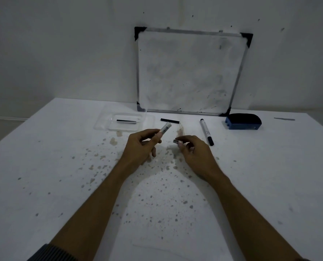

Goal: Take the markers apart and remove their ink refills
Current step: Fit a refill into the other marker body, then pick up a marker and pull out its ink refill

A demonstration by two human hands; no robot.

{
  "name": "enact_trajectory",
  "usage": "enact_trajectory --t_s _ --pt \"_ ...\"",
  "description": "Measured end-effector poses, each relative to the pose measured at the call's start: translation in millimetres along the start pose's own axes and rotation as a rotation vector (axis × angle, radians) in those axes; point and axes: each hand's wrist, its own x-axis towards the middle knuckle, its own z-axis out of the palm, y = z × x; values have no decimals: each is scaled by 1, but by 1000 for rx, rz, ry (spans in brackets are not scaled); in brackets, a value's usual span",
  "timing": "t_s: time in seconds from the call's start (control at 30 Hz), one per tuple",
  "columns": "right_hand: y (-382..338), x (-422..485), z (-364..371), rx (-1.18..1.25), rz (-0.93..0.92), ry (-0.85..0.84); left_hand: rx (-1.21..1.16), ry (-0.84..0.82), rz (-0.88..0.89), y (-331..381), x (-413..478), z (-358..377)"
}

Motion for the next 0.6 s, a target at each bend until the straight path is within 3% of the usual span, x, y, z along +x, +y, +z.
enact_trajectory --t_s 0.27,0.6 --pt "-5 5 -13 657 237 116 119 -152 -2 -3 -4 2" --pt "-4 4 -11 649 242 55 185 -180 34 -4 -6 2"
